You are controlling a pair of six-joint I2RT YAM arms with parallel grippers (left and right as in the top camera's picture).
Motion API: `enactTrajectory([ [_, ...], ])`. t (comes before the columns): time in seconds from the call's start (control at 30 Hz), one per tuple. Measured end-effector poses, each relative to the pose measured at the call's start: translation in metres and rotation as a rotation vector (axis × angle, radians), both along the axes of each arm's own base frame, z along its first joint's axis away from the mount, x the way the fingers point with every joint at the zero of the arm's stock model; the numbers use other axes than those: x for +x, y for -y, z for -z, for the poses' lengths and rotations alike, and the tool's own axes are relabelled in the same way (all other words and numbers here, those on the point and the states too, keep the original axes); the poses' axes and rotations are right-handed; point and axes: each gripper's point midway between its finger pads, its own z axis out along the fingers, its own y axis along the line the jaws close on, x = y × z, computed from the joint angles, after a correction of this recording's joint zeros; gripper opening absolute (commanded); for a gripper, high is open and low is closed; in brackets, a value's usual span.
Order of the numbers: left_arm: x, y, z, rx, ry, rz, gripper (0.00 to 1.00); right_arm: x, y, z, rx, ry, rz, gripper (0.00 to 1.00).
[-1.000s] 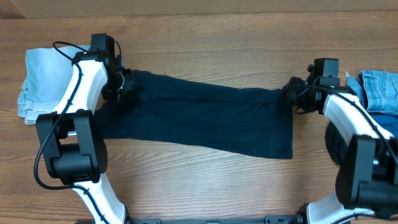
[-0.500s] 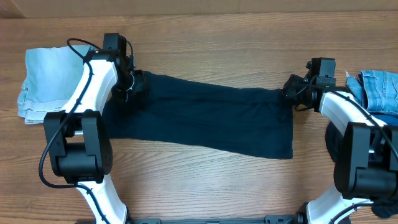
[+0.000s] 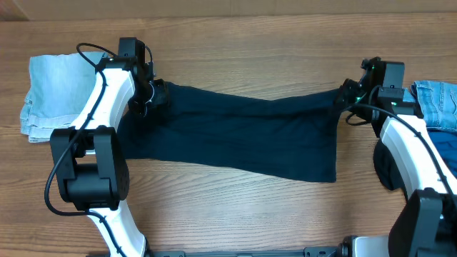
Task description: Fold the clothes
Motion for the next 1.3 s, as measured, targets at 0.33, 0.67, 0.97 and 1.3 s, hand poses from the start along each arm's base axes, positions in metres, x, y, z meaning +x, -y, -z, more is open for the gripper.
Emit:
enactTrajectory([
  [0.33, 0.001, 0.0, 0.0, 0.0, 0.003, 0.0, 0.58, -0.076, -0.017, 0.036, 0.087, -0.349, -0.025, 0.1],
  [0.67, 0.001, 0.0, 0.0, 0.005, 0.008, 0.028, 0.62, -0.076, 0.003, 0.042, -0.012, -0.353, 0.053, 0.38],
  [0.97, 0.009, 0.034, -0.002, -0.005, 0.066, 0.156, 0.61, -0.05, -0.045, 0.03, 0.092, -0.222, -0.132, 0.45],
  [1.3, -0.011, 0.043, 0.041, -0.068, -0.013, -0.196, 0.55, -0.048, -0.077, 0.084, 0.087, -0.322, -0.221, 0.44],
])
